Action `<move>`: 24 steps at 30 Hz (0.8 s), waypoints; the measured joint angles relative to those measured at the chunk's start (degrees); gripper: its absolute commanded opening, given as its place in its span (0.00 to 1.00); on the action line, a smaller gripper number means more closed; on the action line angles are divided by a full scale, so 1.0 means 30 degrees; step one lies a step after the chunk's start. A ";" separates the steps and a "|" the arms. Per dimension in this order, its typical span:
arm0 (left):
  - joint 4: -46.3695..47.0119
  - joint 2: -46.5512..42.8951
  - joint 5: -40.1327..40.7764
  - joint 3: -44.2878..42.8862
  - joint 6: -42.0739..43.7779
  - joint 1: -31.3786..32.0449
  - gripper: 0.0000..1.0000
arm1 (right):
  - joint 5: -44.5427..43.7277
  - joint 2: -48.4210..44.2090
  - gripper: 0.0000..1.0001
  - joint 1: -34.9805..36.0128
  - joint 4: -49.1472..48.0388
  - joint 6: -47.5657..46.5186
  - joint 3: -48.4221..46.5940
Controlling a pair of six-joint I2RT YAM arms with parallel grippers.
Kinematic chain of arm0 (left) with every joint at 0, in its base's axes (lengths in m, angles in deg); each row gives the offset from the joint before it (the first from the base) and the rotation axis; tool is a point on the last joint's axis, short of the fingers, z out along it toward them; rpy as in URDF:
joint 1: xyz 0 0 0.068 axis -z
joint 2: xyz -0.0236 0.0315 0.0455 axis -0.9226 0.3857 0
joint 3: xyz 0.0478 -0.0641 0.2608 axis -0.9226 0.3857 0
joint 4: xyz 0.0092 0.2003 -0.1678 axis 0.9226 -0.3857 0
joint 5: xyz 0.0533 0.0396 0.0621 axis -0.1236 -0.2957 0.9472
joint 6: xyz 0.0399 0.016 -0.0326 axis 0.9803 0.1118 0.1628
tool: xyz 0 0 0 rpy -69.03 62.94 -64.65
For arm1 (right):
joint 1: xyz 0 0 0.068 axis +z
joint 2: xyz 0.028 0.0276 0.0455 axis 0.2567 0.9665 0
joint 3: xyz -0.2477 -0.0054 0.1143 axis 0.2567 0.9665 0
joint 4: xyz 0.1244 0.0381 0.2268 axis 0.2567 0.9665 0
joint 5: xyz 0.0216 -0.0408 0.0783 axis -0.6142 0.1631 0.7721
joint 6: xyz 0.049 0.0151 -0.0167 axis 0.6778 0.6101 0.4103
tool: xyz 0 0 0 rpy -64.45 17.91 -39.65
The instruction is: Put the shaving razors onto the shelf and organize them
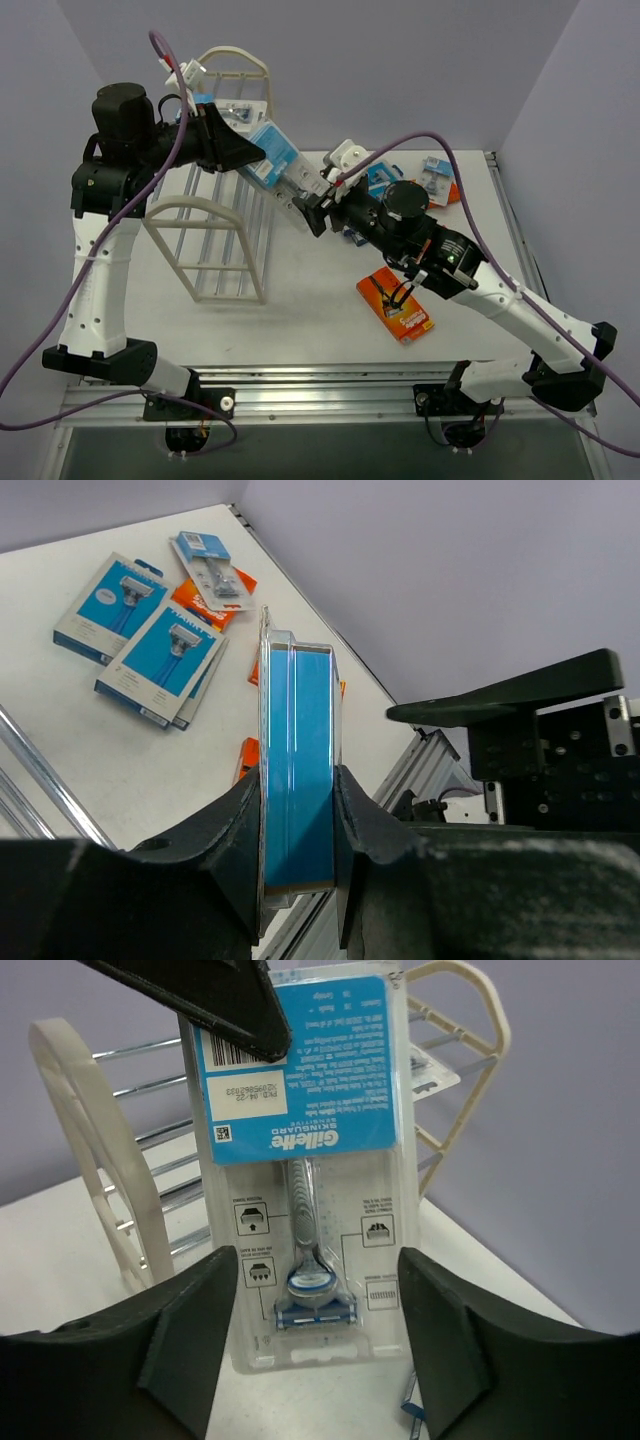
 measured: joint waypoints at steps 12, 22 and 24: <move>0.2543 -0.0168 0.0022 0.0969 -0.3490 -0.4255 0.02 | -0.1989 -0.3308 0.70 0.0000 -0.1501 0.0066 0.1814; 0.8910 -0.0335 -0.0772 0.4940 -1.0083 -0.9078 0.02 | -0.2863 -0.4517 0.71 0.0000 -0.1384 0.0153 0.4146; 1.0032 -0.0306 -0.0947 0.5588 -1.1176 -0.9296 0.02 | -0.3031 -0.4772 0.71 0.0000 -0.1333 0.0182 0.4568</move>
